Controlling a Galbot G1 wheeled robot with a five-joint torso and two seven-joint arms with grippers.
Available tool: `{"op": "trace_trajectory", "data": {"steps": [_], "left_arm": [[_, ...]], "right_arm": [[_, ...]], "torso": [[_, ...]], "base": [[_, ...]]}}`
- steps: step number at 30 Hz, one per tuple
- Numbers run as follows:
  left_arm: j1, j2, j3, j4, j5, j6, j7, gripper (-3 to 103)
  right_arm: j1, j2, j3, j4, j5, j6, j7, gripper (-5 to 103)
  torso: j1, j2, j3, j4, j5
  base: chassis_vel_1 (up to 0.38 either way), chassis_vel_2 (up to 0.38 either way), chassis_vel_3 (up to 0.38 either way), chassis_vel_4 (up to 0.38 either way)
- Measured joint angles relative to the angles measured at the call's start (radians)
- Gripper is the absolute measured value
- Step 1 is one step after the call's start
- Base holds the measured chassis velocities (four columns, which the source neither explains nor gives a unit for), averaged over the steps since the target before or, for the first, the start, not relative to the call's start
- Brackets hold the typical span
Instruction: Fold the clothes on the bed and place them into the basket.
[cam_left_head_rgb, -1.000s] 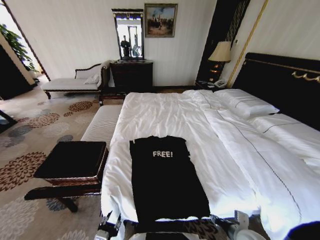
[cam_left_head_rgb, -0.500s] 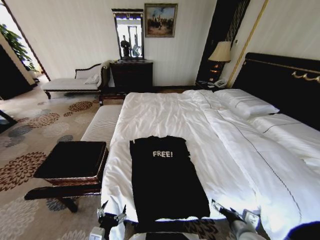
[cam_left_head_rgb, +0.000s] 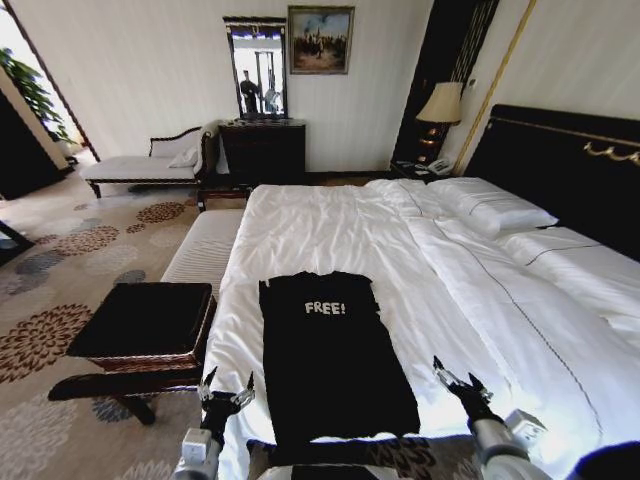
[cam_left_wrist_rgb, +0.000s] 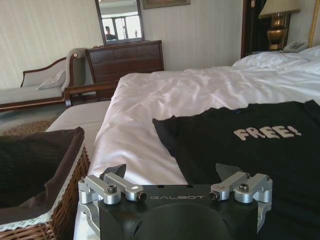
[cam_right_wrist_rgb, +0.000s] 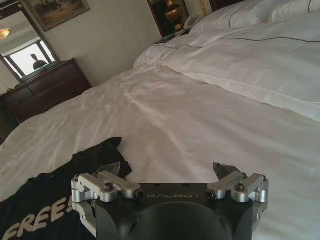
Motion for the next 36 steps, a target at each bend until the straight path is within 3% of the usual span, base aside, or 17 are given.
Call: {"op": "trace_trajectory", "data": {"steps": [2, 3, 6, 11, 16, 23, 36], "left_arm": [[-0.030, 0.000, -0.007, -0.006, -0.039, 0.001, 0.013, 100], [-0.030, 0.000, -0.007, -0.006, -0.039, 0.001, 0.013, 100], [-0.062, 0.021, -0.044, 0.023, -0.055, -0.033, 0.033, 100], [-0.047, 0.044, -0.070, 0.044, -0.068, -0.062, 0.049, 100], [-0.056, 0.032, -0.075, 0.080, -0.074, -0.069, 0.052, 100], [-0.056, 0.035, -0.085, 0.097, -0.084, -0.066, 0.044, 100], [-0.029, 0.035, -0.093, 0.092, -0.086, -0.058, 0.033, 100]], "right_arm": [[0.087, -0.070, -0.005, -0.036, 0.132, -0.044, 0.004, 100], [0.087, -0.070, -0.005, -0.036, 0.132, -0.044, 0.004, 100], [0.268, -0.178, -0.038, -0.142, 0.408, -0.127, 0.033, 100], [0.422, -0.206, -0.120, -0.251, 0.562, -0.187, 0.068, 100], [0.578, -0.140, -0.217, -0.406, 0.608, -0.223, 0.099, 100], [0.735, -0.028, -0.282, -0.633, 0.575, -0.231, 0.098, 100], [0.782, 0.029, -0.265, -0.706, 0.552, -0.231, 0.089, 100]], "torso": [[0.000, 0.000, 0.000, -0.0001, 0.0001], [0.000, 0.000, 0.000, -0.0001, 0.0001], [0.000, 0.000, 0.000, 0.0004, 0.0002], [0.000, 0.000, 0.000, 0.0001, -0.0002], [0.000, 0.000, 0.000, 0.0005, -0.0002], [0.000, 0.000, 0.000, 0.0004, -0.0001], [0.000, 0.000, 0.000, 0.0001, -0.0003]], "base": [[0.000, 0.000, 0.000, 0.000], [0.000, 0.000, 0.000, 0.000], [0.000, 0.000, 0.000, 0.000], [0.000, 0.000, 0.000, 0.000], [0.000, 0.000, 0.000, 0.000], [0.000, 0.000, 0.000, 0.000], [0.000, 0.000, 0.000, 0.000]]}}
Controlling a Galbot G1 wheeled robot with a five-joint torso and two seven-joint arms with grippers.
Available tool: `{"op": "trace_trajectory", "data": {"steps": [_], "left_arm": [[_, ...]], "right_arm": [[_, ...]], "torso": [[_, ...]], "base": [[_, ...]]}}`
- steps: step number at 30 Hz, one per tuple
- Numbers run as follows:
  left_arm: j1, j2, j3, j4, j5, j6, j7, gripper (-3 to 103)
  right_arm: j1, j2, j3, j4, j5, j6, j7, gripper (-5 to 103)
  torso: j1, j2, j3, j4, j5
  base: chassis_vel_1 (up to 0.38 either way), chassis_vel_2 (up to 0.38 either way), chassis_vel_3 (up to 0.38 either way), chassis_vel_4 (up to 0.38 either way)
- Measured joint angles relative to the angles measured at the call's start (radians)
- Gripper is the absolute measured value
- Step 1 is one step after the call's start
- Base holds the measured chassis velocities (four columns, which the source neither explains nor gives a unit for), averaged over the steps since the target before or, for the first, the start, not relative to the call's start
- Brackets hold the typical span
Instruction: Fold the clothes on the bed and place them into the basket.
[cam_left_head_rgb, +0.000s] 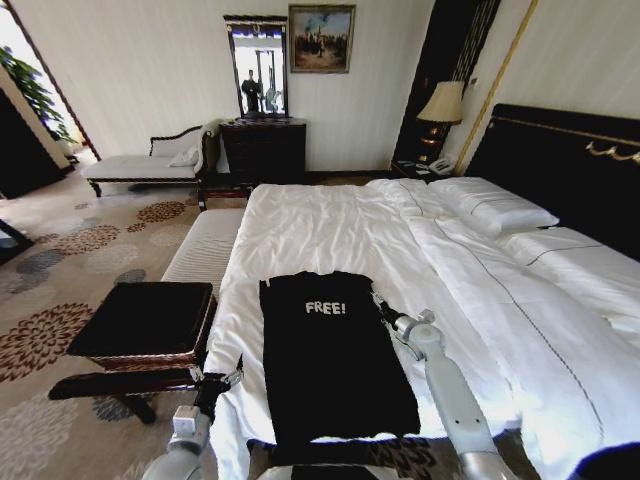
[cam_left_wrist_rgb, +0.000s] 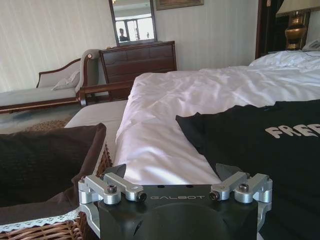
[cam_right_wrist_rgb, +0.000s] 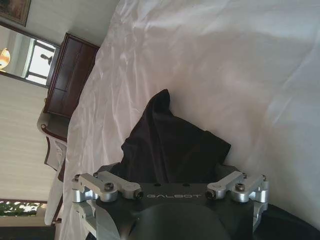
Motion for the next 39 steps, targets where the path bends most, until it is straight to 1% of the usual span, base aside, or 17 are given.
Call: {"op": "trace_trajectory", "data": {"steps": [5, 11, 18, 19, 20, 23, 24, 25, 26, 29, 30, 33, 35, 37, 38, 39], "left_arm": [[0.015, 0.000, -0.015, -0.020, -0.002, 0.002, -0.001, 100], [0.022, -0.004, -0.025, -0.025, -0.011, 0.004, -0.001, 100], [0.049, -0.006, -0.043, -0.047, -0.011, 0.004, -0.001, 100], [0.054, -0.008, -0.047, -0.049, -0.011, 0.003, -0.001, 100], [0.054, -0.008, -0.047, -0.049, -0.011, 0.003, -0.001, 100], [0.059, -0.011, -0.050, -0.050, -0.010, 0.001, -0.001, 100], [0.059, -0.012, -0.049, -0.051, -0.010, 0.001, -0.001, 100], [0.057, -0.012, -0.049, -0.051, -0.010, 0.001, -0.001, 100], [0.057, -0.012, -0.049, -0.051, -0.010, 0.001, -0.001, 100], [0.055, -0.010, -0.048, -0.053, -0.011, 0.002, -0.001, 100], [0.055, -0.010, -0.048, -0.053, -0.011, 0.002, -0.001, 100], [0.062, -0.009, -0.053, -0.055, -0.012, 0.002, -0.001, 100], [0.063, -0.010, -0.053, -0.055, -0.012, 0.002, -0.001, 100], [0.063, -0.013, -0.051, -0.055, -0.011, 0.001, -0.001, 100], [0.063, -0.013, -0.051, -0.055, -0.011, 0.001, -0.001, 100], [0.062, -0.015, -0.048, -0.055, -0.011, 0.001, -0.001, 100]], "right_arm": [[-0.022, 0.026, 0.006, 0.030, -0.007, -0.009, 0.032, 100], [-0.014, 0.031, 0.012, 0.013, -0.014, -0.008, 0.032, 100], [0.030, 0.032, 0.029, -0.036, -0.029, 0.001, 0.023, 101], [0.031, 0.029, 0.031, -0.036, -0.028, 0.001, 0.023, 99], [0.031, 0.029, 0.031, -0.036, -0.028, 0.001, 0.023, 99], [0.023, 0.023, 0.026, -0.035, -0.031, 0.002, 0.023, 84], [0.019, 0.023, 0.024, -0.035, -0.034, 0.002, 0.023, 84], [0.017, 0.023, 0.023, -0.035, -0.038, 0.002, 0.022, 78], [0.017, 0.023, 0.023, -0.035, -0.038, 0.002, 0.022, 78], [0.013, 0.025, 0.019, -0.039, -0.049, 0.002, 0.015, 62], [0.013, 0.025, 0.019, -0.039, -0.049, 0.002, 0.015, 62], [0.015, 0.026, 0.022, -0.047, -0.055, 0.005, 0.012, 46], [0.014, 0.026, 0.022, -0.047, -0.056, 0.007, 0.012, 46], [0.008, 0.023, 0.023, -0.045, -0.060, 0.011, 0.012, 35], [0.008, 0.023, 0.023, -0.045, -0.060, 0.011, 0.012, 35], [0.006, 0.022, 0.023, -0.044, -0.062, 0.012, 0.012, 30]], "torso": [[0.000, 0.000, 0.000, 0.0001, 0.0002], [0.000, 0.000, 0.000, 0.0000, 0.0002], [0.000, 0.000, 0.000, 0.0001, 0.0002], [0.000, 0.000, 0.000, 0.0001, 0.0002], [0.000, 0.000, 0.000, 0.0001, 0.0002], [0.000, 0.000, 0.000, -0.0001, 0.0002], [0.000, 0.000, 0.000, 0.0000, 0.0003], [0.000, 0.000, 0.000, 0.0000, 0.0003], [0.000, 0.000, 0.000, 0.0000, 0.0003], [0.000, 0.000, 0.000, -0.0001, 0.0002], [0.000, 0.000, 0.000, -0.0001, 0.0002], [0.000, 0.000, 0.000, 0.0000, 0.0002], [0.000, 0.000, 0.000, 0.0001, 0.0002], [0.000, 0.000, 0.000, 0.0000, 0.0002], [0.000, 0.000, 0.000, 0.0000, 0.0002], [0.000, 0.000, 0.000, 0.0000, 0.0002]], "base": [[0.000, 0.000, 0.000, 0.000], [0.000, 0.000, 0.000, 0.000], [0.000, 0.000, 0.000, 0.000], [0.000, 0.000, 0.000, 0.000], [0.000, 0.000, 0.000, 0.000], [0.000, 0.000, 0.000, 0.000], [0.000, 0.000, 0.000, 0.000], [0.000, 0.000, 0.000, 0.000], [0.000, 0.000, 0.000, 0.000], [0.000, 0.000, 0.000, 0.000], [0.000, 0.000, 0.000, 0.000], [0.000, 0.000, 0.000, 0.000], [0.000, 0.000, 0.000, 0.000], [0.000, 0.000, 0.000, 0.000], [0.000, 0.000, 0.000, 0.000], [0.000, 0.000, 0.000, 0.000]]}}
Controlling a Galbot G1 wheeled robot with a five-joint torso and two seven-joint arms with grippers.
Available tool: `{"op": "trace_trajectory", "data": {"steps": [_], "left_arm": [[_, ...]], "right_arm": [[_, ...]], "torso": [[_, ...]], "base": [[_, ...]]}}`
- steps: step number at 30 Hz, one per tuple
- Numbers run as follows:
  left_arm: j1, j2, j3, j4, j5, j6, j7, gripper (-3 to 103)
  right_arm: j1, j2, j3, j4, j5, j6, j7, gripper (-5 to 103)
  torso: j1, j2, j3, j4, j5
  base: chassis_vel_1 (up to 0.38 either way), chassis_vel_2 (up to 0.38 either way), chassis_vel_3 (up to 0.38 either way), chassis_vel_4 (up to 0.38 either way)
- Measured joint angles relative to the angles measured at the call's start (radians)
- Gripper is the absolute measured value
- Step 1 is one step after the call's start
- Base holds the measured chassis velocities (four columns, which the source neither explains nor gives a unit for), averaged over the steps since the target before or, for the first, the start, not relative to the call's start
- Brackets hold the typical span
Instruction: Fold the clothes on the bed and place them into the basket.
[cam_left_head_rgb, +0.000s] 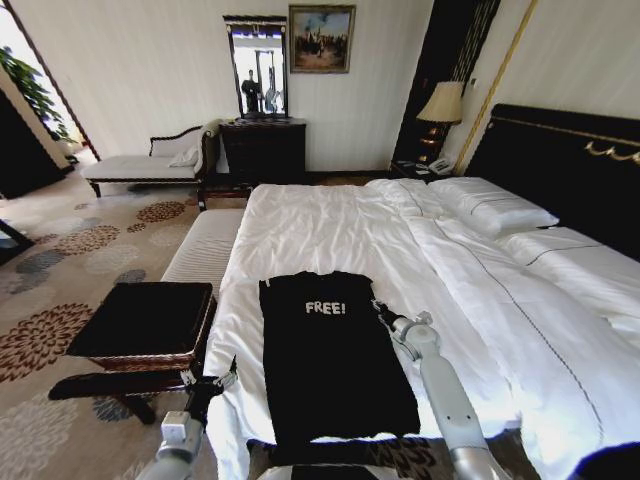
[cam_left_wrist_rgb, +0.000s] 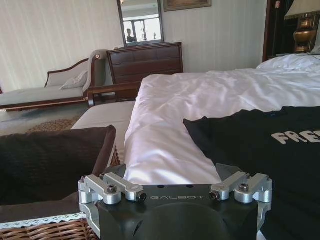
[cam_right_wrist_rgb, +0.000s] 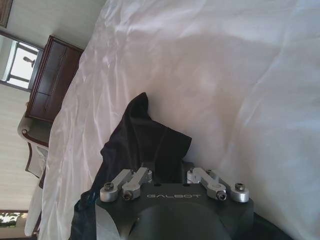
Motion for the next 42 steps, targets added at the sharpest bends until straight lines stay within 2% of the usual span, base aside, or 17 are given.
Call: {"op": "trace_trajectory", "data": {"steps": [2, 5, 7, 9, 13, 14, 17, 18, 21, 22, 24, 26, 27, 31, 42], "left_arm": [[-0.003, -0.002, 0.006, 0.001, 0.002, 0.000, 0.000, 100], [-0.003, -0.003, 0.008, 0.005, 0.005, -0.001, 0.000, 100], [-0.003, -0.004, 0.007, 0.008, 0.009, -0.005, 0.000, 100], [-0.001, -0.004, 0.006, 0.008, 0.008, -0.006, 0.001, 100], [0.001, -0.006, 0.002, 0.006, 0.007, -0.010, 0.002, 100], [0.001, -0.007, 0.001, 0.006, 0.007, -0.011, 0.002, 100], [0.003, -0.011, 0.001, 0.005, 0.007, -0.014, 0.003, 100], [0.003, -0.011, 0.001, 0.005, 0.007, -0.014, 0.003, 100], [0.005, -0.013, 0.001, 0.006, 0.010, -0.020, 0.004, 100], [0.005, -0.013, 0.001, 0.006, 0.010, -0.020, 0.004, 100], [0.006, -0.015, 0.003, 0.009, 0.013, -0.022, 0.005, 100], [0.009, -0.017, 0.004, 0.009, 0.014, -0.023, 0.005, 100], [0.009, -0.017, 0.004, 0.009, 0.014, -0.023, 0.005, 100], [0.018, -0.019, 0.003, 0.008, 0.016, -0.027, 0.006, 100], [0.024, -0.023, 0.006, 0.009, 0.022, -0.029, 0.008, 100]], "right_arm": [[-0.002, -0.002, 0.000, -0.001, -0.007, 0.002, -0.001, 19], [-0.003, -0.006, -0.007, -0.013, -0.027, 0.009, -0.011, 14], [-0.003, -0.010, -0.009, -0.026, -0.037, 0.014, -0.019, 3], [-0.003, -0.013, -0.009, -0.027, -0.041, 0.016, -0.022, 1], [-0.007, -0.024, -0.018, -0.028, -0.092, 0.032, -0.053, 0], [-0.010, -0.029, -0.024, -0.027, -0.123, 0.040, -0.069, 0], [-0.028, -0.044, -0.047, -0.020, -0.299, 0.109, -0.141, 0], [-0.028, -0.044, -0.047, -0.020, -0.299, 0.109, -0.141, 0], [-0.041, -0.055, -0.074, -0.030, -0.476, 0.218, -0.197, 0], [-0.041, -0.055, -0.074, -0.030, -0.476, 0.218, -0.197, 0], [-0.042, -0.058, -0.093, -0.069, -0.630, 0.314, -0.231, 0], [-0.042, -0.059, -0.103, -0.094, -0.737, 0.368, -0.246, 0], [-0.042, -0.059, -0.103, -0.094, -0.737, 0.368, -0.246, 0], [-0.027, -0.052, -0.104, -0.136, -0.858, 0.420, -0.244, 0], [0.030, -0.055, -0.084, -0.209, -0.906, 0.431, -0.219, 0]], "torso": [[0.000, 0.000, 0.000, 0.0000, 0.0001], [0.000, 0.000, 0.000, 0.0000, 0.0001], [0.000, 0.000, 0.000, 0.0000, 0.0000], [0.000, 0.000, 0.000, 0.0000, 0.0000], [0.000, 0.000, 0.000, 0.0000, 0.0000], [0.000, 0.000, 0.000, 0.0000, 0.0001], [0.000, 0.000, 0.000, -0.0001, 0.0000], [0.000, 0.000, 0.000, -0.0001, 0.0000], [0.000, 0.000, 0.000, 0.0000, 0.0000], [0.000, 0.000, 0.000, 0.0000, 0.0000], [0.000, 0.000, 0.000, 0.0000, 0.0001], [0.000, 0.000, 0.000, 0.0000, 0.0001], [0.000, 0.000, 0.000, 0.0000, 0.0001], [0.000, 0.000, 0.000, 0.0000, 0.0001], [0.000, 0.000, 0.000, 0.0000, 0.0001]], "base": [[0.000, 0.000, 0.000, 0.000], [0.000, 0.000, 0.000, 0.000], [0.000, 0.000, 0.000, 0.000], [0.000, 0.000, 0.000, 0.000], [0.000, 0.000, 0.000, 0.000], [0.000, 0.000, 0.000, 0.000], [0.000, 0.000, 0.000, 0.000], [0.000, 0.000, 0.000, 0.000], [0.000, 0.000, 0.000, 0.000], [0.000, 0.000, 0.000, 0.000], [0.000, 0.000, 0.000, 0.000], [0.000, 0.000, 0.000, 0.000], [0.000, 0.000, 0.000, 0.000], [0.000, 0.000, 0.000, 0.000], [0.000, 0.000, 0.000, 0.000]]}}
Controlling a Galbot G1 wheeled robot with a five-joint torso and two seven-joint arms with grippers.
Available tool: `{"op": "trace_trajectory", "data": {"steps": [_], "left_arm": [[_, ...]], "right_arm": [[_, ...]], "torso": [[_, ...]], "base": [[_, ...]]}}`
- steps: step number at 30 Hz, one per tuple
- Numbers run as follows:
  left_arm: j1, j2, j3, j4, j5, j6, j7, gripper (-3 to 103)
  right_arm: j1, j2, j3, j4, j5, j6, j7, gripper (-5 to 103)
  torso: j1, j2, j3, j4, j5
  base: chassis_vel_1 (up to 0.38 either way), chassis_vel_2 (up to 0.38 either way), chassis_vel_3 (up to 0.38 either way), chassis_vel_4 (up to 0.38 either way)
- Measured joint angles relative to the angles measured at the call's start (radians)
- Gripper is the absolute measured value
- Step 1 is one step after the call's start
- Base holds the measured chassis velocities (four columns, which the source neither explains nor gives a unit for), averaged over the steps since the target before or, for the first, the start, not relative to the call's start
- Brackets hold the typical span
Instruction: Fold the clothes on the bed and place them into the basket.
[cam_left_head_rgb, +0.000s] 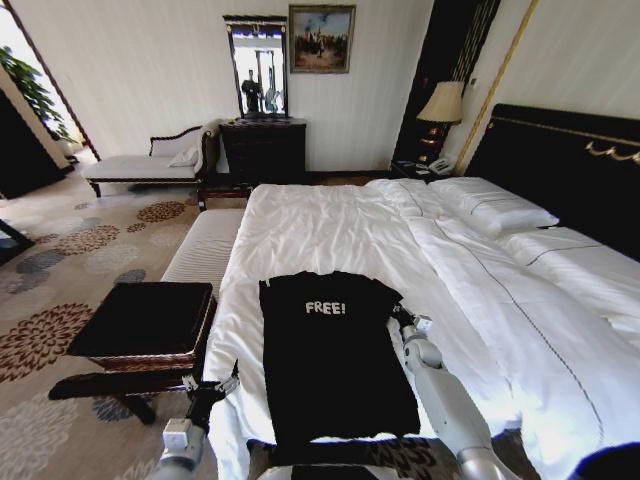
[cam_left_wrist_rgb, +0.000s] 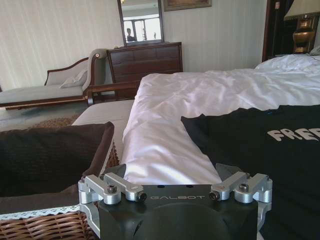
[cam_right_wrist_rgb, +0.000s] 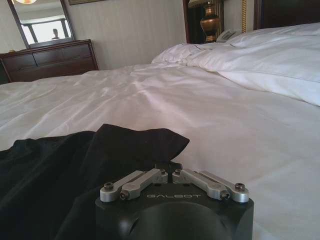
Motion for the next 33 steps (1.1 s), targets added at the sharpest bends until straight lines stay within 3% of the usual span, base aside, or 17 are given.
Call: {"op": "trace_trajectory", "data": {"steps": [9, 24, 26, 30, 31, 33], "left_arm": [[-0.005, -0.004, 0.006, 0.009, 0.004, 0.000, 0.000, 100], [-0.015, 0.001, 0.007, 0.014, 0.001, 0.005, 0.001, 100], [-0.023, 0.003, 0.008, 0.017, -0.004, 0.010, 0.000, 100], [-0.082, 0.021, 0.023, 0.033, -0.066, 0.040, -0.003, 100], [-0.082, 0.021, 0.023, 0.033, -0.066, 0.040, -0.003, 100], [-0.132, 0.038, 0.034, 0.049, -0.135, 0.060, -0.004, 100]], "right_arm": [[-0.001, 0.018, 0.053, -0.004, 0.005, 0.000, 0.041, 0], [-0.001, 0.002, 0.056, -0.026, 0.004, -0.006, 0.012, -1], [-0.005, 0.003, 0.054, -0.020, 0.003, -0.007, 0.012, 4], [-0.039, 0.000, 0.056, 0.032, 0.004, -0.017, 0.019, 25], [-0.039, 0.000, 0.056, 0.032, 0.004, -0.017, 0.019, 25], [-0.066, -0.008, 0.067, 0.068, 0.011, -0.023, 0.026, 37]], "torso": [[0.000, 0.000, 0.000, 0.0000, 0.0000], [0.000, 0.000, 0.000, 0.0000, -0.0002], [0.000, 0.000, 0.000, 0.0000, 0.0001], [0.000, 0.000, 0.000, 0.0000, 0.0000], [0.000, 0.000, 0.000, 0.0000, 0.0000], [0.000, 0.000, 0.000, 0.0001, -0.0003]], "base": [[0.000, 0.000, 0.000, 0.000], [0.000, 0.000, 0.000, 0.000], [0.000, 0.000, 0.000, 0.000], [0.000, 0.000, 0.000, 0.000], [0.000, 0.000, 0.000, 0.000], [0.000, 0.000, 0.000, 0.000]]}}
